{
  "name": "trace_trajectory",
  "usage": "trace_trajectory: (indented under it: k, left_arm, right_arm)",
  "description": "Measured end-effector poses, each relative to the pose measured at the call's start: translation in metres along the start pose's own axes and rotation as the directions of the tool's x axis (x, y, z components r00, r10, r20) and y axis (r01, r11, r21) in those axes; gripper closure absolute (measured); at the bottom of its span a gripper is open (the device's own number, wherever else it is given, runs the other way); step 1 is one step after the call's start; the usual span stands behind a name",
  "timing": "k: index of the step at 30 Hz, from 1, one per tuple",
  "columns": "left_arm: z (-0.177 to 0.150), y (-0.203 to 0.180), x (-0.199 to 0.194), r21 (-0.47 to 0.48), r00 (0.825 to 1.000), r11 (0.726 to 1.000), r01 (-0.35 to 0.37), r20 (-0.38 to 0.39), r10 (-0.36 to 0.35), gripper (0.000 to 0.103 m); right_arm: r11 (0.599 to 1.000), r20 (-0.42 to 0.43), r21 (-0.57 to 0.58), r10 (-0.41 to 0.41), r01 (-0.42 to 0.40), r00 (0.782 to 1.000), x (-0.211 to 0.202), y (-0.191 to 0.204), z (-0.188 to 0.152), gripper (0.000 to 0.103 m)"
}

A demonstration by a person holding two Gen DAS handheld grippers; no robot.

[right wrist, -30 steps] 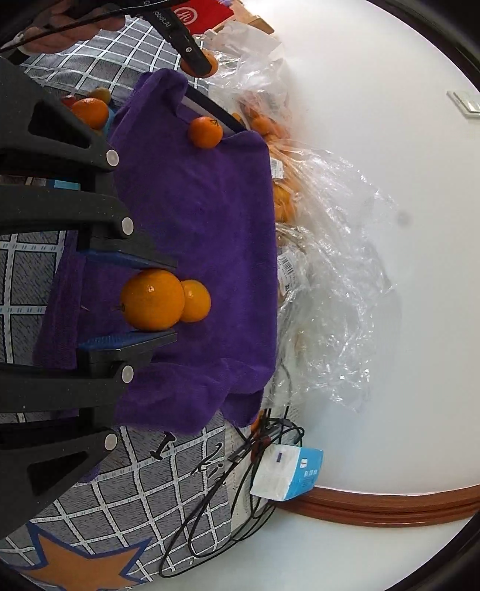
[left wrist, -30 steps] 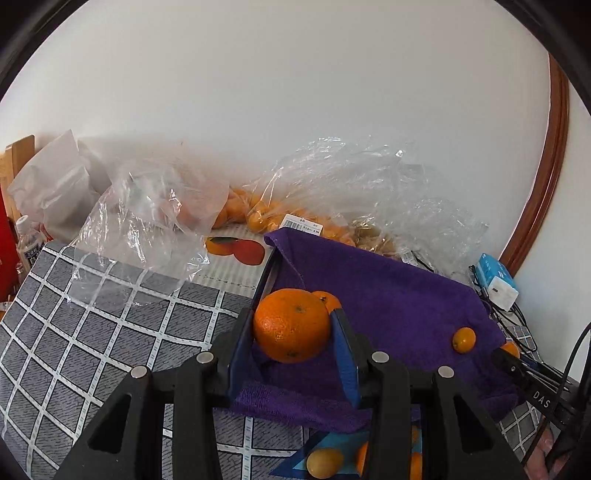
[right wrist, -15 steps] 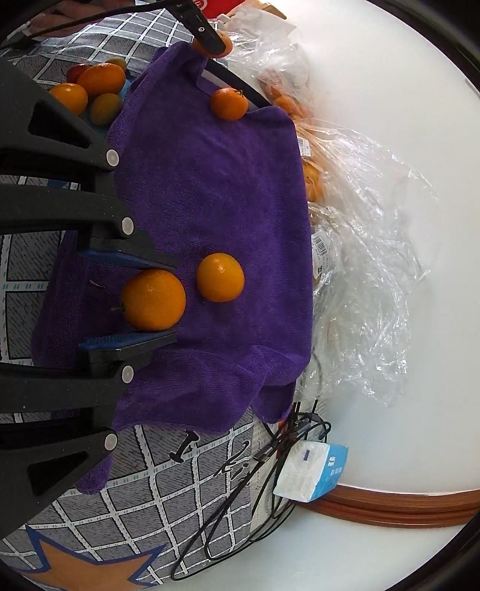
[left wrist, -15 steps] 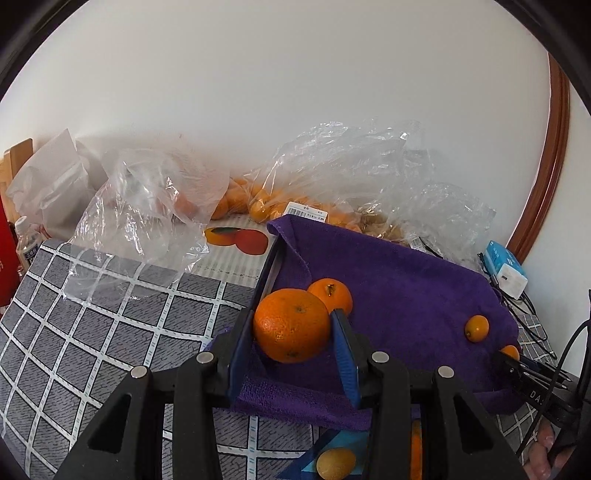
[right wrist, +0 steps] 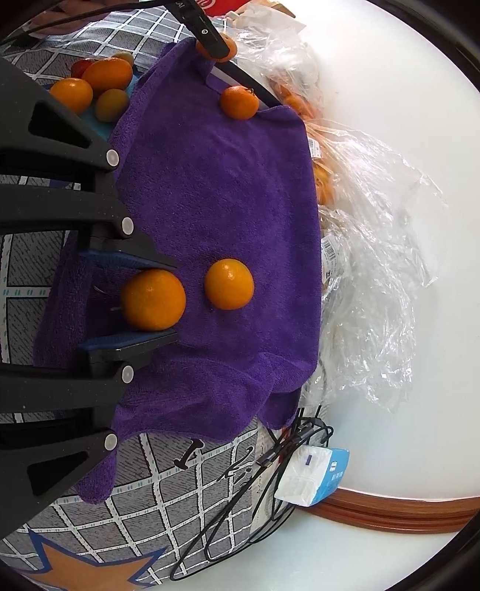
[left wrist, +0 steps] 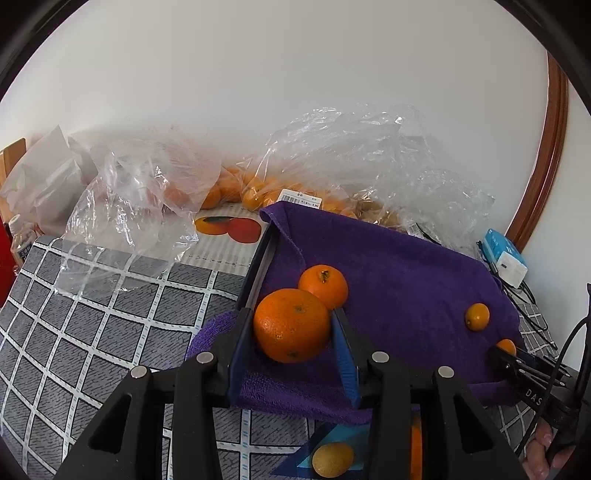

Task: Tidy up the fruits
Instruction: 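Lower the large orange onto the towel with the left tool while the right tool releases its orange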

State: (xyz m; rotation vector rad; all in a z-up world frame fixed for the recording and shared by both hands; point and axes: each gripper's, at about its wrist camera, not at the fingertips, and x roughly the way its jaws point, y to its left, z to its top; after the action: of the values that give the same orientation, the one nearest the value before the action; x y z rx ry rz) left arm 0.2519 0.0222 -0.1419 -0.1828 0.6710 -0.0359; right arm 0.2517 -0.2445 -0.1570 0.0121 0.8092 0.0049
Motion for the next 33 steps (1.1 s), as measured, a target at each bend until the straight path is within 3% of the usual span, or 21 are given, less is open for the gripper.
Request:
trace_trajectory:
  k: [14,24,29,33]
  left_arm:
    - [-0.002,0.001,0.011,0.004,0.998,1.0,0.001,-0.055,-0.001,0.063]
    - [-0.004,-0.004,0.012,0.041,0.999,0.999,-0.007,-0.052,0.009,0.063]
    - [-0.005,-0.006,0.012,0.051,0.999,0.999,-0.004,-0.054,0.006,0.063]
    - [-0.004,-0.006,0.011,0.046,0.998,0.999,0.002,-0.056,0.0,0.063]
  right_arm:
    - [1.0,-0.001,-0.01,-0.011,0.011,1.0,0.0,0.001,0.0,0.072]
    - [1.0,0.006,-0.018,-0.019,0.019,1.0,0.001,0.001,-0.001,0.07]
    - [1.0,0.034,-0.027,-0.002,0.003,0.999,-0.005,0.003,-0.001,0.054]
    - [1.0,0.068,-0.03,-0.003,0.005,0.998,-0.012,0.006,0.0,0.051]
